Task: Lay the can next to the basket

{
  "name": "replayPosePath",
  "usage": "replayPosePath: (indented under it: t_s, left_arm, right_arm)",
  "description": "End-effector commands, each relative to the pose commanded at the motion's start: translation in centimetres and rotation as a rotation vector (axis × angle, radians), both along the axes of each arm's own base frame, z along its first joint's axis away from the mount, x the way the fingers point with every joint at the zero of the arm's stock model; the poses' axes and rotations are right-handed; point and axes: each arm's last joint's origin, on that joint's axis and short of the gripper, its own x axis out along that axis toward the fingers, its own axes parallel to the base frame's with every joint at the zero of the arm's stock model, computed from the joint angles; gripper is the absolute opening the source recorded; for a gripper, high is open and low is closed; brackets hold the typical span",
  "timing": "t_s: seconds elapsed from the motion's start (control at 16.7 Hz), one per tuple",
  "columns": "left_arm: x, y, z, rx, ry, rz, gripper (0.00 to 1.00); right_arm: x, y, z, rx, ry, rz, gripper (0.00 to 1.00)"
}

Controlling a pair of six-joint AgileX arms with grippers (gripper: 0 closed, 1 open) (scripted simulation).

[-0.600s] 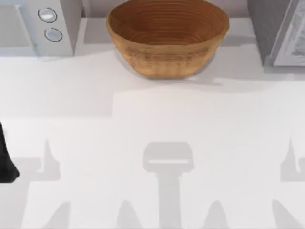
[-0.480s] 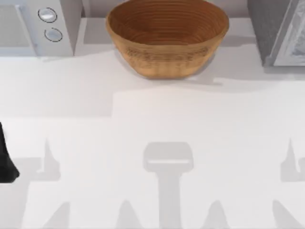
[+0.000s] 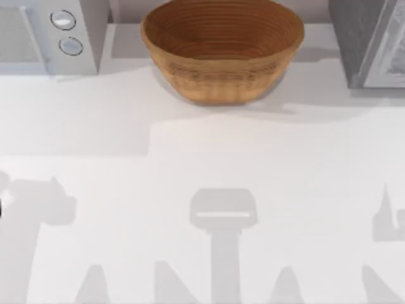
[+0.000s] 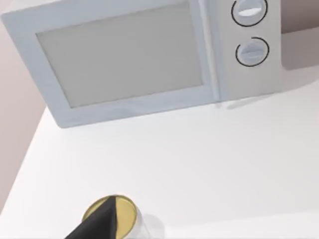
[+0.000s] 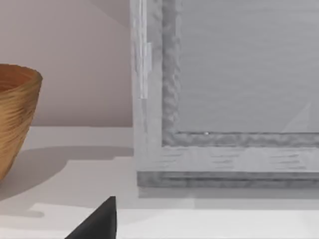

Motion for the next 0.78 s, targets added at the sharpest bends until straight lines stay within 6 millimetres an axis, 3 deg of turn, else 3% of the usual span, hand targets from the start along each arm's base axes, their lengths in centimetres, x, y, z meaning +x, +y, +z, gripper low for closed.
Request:
replayPosePath:
  t_s: [0.18,0.36,0.54,0.78]
  left_arm:
    - [3.2,0.9,3.3,0.123,0.24,-0.016,1.0]
    - [8.0,2.5,5.1,0.227,0.52,-0.075,1.0]
    - [13.5,4.5,4.7,0.293,0.799,-0.177,1.0]
    - [19.7,7.5,2.5,0.329,1.078,-0.344,1.0]
  right_arm:
    - [0.0,0.0,0.0,0.0,0.0,0.0,1.0]
    - [0.0,0.0,0.0,0.0,0.0,0.0,1.0]
    - [0.0,0.0,0.0,0.0,0.0,0.0,1.0]
    - [0.0,0.0,0.0,0.0,0.0,0.0,1.0]
